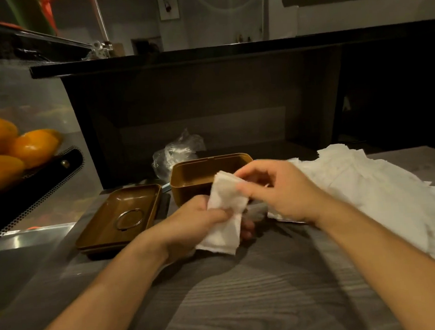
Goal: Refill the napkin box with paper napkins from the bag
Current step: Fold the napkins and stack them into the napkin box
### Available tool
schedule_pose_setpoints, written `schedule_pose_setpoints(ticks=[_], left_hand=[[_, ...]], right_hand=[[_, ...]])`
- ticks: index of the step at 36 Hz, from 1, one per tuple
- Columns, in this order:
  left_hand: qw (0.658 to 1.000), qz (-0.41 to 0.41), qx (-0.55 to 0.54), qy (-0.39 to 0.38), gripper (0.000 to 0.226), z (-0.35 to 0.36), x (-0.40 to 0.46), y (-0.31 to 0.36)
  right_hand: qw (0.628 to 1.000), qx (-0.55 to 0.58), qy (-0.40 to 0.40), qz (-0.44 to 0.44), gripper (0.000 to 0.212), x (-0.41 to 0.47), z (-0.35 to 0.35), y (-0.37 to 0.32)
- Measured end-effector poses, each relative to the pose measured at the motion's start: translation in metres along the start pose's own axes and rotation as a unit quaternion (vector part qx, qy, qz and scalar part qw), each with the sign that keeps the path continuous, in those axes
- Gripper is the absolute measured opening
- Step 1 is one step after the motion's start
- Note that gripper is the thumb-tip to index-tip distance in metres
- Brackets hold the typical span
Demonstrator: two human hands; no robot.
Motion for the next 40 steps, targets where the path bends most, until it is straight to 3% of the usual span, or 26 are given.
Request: schedule_pose_setpoints(ticks=[3, 5, 8, 15, 19, 22, 32, 37, 40], left_hand=[[0.992, 0.025, -0.104, 0.064, 0.029, -0.007, 0.004, -0.004], [0.985, 0.042, -0.144, 0.091, 0.029, -0.010, 0.005, -0.007], [0.977, 0.042, -0.186, 0.100, 0.026, -0.009, 0.006, -0.010], [0.980, 0.042, -0.175, 0.084, 0.030, -0.004, 0.010, -0.011], [0.980, 0.040, -0.180, 0.080, 0.030, -0.004, 0.010, -0.012], [0.979, 0.037, -0.182, 0.082, 0.030, -0.005, 0.010, -0.013], [0.981, 0.043, -0.164, 0.096, 0.029, -0.004, 0.010, -0.013], [0.982, 0.043, -0.155, 0.098, 0.030, -0.004, 0.010, -0.013], [0.982, 0.042, -0.153, 0.101, 0.031, -0.004, 0.010, -0.013]], right_hand=[[0.977, -0.201, 0.059, 0.030, 0.007, -0.009, -0.028, 0.014], [0.946, -0.309, -0.024, 0.091, 0.017, -0.017, -0.042, 0.024], [0.902, -0.376, -0.154, 0.145, 0.043, -0.023, -0.043, 0.026], [0.914, -0.369, -0.131, 0.103, 0.048, -0.020, -0.031, 0.023], [0.900, -0.405, -0.137, 0.081, 0.029, -0.020, -0.029, 0.020], [0.891, -0.423, -0.149, 0.075, 0.027, -0.020, -0.026, 0.020], [0.885, -0.460, -0.066, 0.027, 0.020, -0.017, -0.018, 0.016], [0.902, -0.432, -0.003, -0.004, 0.014, -0.016, -0.018, 0.017], [0.940, -0.337, 0.050, -0.027, 0.005, -0.013, -0.015, 0.016]])
Point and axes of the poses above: each hand's wrist, its own x-axis towards the middle knuckle, its own z-axis out of the palm, y = z × x, the point moved 2 cm from there along x, towards the middle knuckle, and after that the axes turned 10 degrees about -z, right-handed, at the moved point
